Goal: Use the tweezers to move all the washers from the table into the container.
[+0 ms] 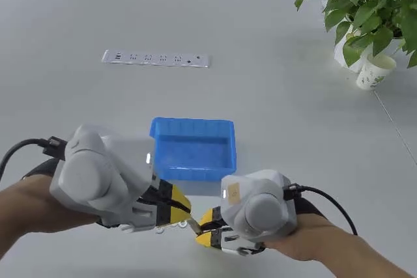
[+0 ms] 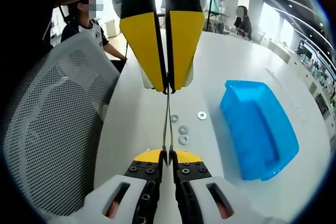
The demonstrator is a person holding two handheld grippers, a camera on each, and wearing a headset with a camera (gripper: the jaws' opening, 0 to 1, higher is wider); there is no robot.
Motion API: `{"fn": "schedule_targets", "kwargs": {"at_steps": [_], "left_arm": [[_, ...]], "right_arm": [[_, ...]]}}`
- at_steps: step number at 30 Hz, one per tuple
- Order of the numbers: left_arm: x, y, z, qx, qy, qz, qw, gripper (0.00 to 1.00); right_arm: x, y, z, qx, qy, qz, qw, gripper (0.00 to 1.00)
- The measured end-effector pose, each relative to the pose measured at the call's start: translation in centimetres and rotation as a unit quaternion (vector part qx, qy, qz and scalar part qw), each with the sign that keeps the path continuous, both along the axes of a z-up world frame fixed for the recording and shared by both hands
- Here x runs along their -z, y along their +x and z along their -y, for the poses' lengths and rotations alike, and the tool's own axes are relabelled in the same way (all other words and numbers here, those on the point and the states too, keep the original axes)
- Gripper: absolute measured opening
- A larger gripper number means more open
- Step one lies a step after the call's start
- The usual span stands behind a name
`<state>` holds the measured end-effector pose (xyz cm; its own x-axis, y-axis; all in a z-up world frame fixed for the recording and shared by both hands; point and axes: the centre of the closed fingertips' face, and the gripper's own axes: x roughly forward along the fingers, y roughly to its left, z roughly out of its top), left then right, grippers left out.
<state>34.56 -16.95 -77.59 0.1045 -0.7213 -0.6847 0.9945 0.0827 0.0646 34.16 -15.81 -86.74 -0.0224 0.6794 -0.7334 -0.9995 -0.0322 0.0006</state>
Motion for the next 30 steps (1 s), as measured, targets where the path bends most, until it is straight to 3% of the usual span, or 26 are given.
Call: {"fn": "schedule_targets", "kwargs": {"at_steps": [6, 17, 21, 26, 30], "left_arm": [[-0.3, 0.0, 0.9, 0.009, -0.007, 0.002, 0.9999, 0.05], [0.0, 0.0, 1.1, 0.016, -0.006, 0.009, 0.9998, 0.05], [0.9, 0.0, 0.6, 0.023, 0.015, 0.016, 0.9995, 0.10], [1.8, -0.5, 0.4, 0.027, 0.022, 0.007, 0.9994, 0.11], [2.5, -0.5, 0.4, 0.027, 0.024, 0.009, 0.9993, 0.11]], "right_arm": [[-0.1, 0.0, -0.3, 0.000, 0.004, 0.002, 1.0000, 0.09], [0.1, -0.1, -0.2, 0.009, 0.006, -0.004, 0.9999, 0.08], [0.1, -0.1, -0.2, 0.007, 0.005, -0.003, 1.0000, 0.08], [0.1, -0.2, -0.2, 0.006, 0.006, -0.003, 1.0000, 0.08], [0.1, -0.2, -0.2, 0.004, 0.006, -0.002, 1.0000, 0.08]]}}
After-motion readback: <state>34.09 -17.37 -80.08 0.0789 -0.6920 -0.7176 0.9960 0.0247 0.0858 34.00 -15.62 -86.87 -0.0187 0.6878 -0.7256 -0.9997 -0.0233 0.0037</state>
